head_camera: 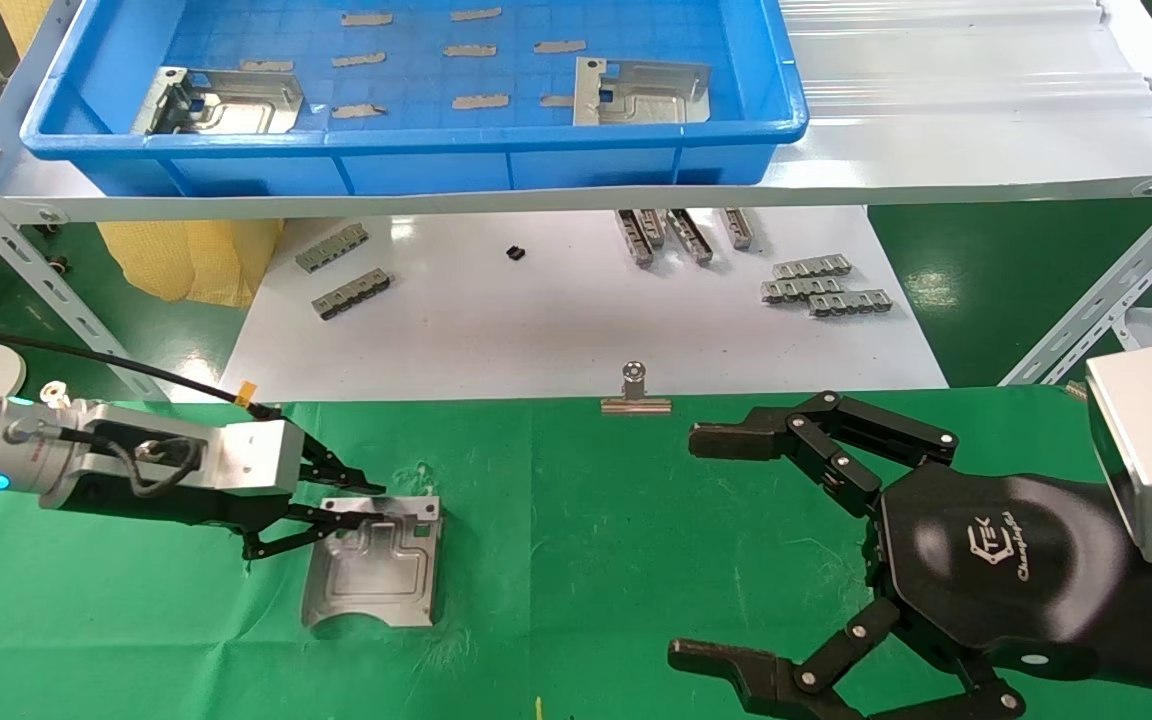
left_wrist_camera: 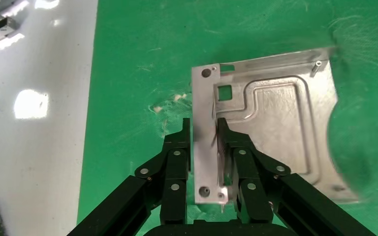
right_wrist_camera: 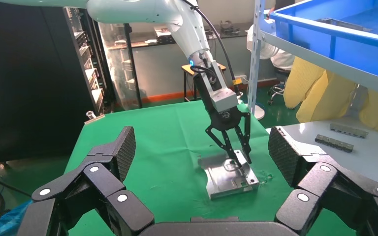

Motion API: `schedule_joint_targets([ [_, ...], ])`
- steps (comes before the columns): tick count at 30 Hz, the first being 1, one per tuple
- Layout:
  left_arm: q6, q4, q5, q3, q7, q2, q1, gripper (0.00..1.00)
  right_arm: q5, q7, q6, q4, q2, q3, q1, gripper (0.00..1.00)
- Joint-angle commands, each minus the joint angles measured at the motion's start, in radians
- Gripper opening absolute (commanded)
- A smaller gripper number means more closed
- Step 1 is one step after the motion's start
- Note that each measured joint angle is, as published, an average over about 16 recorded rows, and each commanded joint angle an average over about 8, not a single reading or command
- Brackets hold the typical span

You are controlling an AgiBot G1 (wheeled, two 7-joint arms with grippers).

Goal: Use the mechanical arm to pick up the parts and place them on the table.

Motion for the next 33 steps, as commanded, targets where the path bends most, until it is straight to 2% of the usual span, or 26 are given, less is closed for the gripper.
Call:
schedule_joint_targets([
  [1,-0.007,0.016,0.006,0.004,0.015,0.013,-0.006,1.0,0.0,0.0,0.0,0.0,0.0,0.0,0.0,1.0],
  [11,0.098,0.09,-0.09,-0.062,-0.05,-0.017,0.007,1.0,0.0,0.0,0.0,0.0,0.0,0.0,0.0,1.0],
  [20,0.117,0.122,-0.171,-0.118,-0.117,-0.044,0.058,1.0,0.0,0.0,0.0,0.0,0.0,0.0,0.0,1.0],
  [27,0.115,0.104,-0.164,-0.115,-0.113,-0.043,0.057,1.0,0.0,0.0,0.0,0.0,0.0,0.0,0.0,1.0],
  [33,0.108,0.014,-0.193,-0.152,-0.165,-0.07,0.102,1.0,0.0,0.0,0.0,0.0,0.0,-0.001,0.0,1.0],
])
